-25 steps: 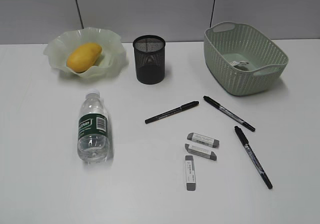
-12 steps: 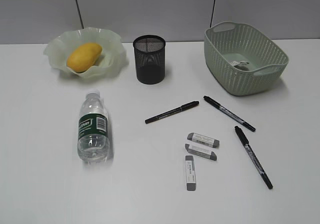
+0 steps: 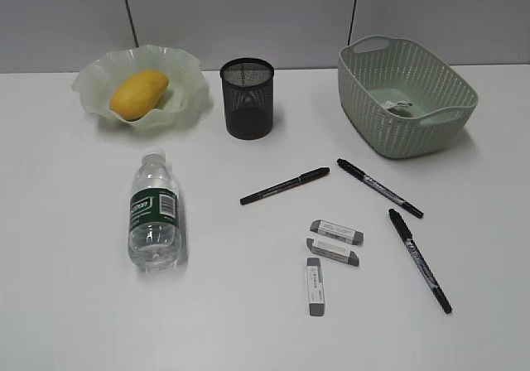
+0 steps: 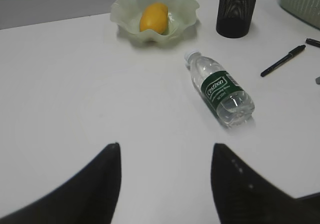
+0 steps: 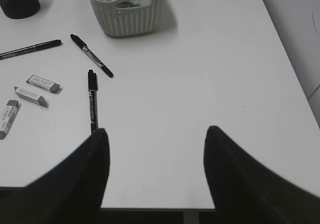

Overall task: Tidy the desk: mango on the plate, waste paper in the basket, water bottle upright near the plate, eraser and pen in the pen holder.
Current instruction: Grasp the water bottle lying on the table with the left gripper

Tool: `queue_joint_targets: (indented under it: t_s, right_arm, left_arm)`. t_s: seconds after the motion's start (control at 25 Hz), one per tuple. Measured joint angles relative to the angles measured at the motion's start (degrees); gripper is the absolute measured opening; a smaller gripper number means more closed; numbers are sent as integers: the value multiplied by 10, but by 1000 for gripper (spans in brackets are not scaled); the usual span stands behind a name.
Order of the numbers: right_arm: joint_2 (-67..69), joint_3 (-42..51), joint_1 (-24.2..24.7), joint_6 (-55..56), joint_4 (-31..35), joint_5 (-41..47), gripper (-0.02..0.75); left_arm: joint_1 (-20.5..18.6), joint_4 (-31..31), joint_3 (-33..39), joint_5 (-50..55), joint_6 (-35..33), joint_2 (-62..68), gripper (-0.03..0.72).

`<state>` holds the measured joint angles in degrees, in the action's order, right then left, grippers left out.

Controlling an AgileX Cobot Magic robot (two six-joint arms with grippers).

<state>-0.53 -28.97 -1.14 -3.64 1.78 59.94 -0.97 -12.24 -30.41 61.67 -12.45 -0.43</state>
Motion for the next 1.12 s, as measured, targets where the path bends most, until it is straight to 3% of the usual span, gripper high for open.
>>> queue_joint_targets:
  t_s: [0.96, 1.12]
  right_arm:
    - [0, 0, 0, 0, 0, -1, 457]
    - [0, 0, 0, 1, 0, -1, 457]
  left_arm:
    - [0, 1, 0, 0, 11, 0, 438]
    - [0, -9, 0, -4, 62, 31, 510]
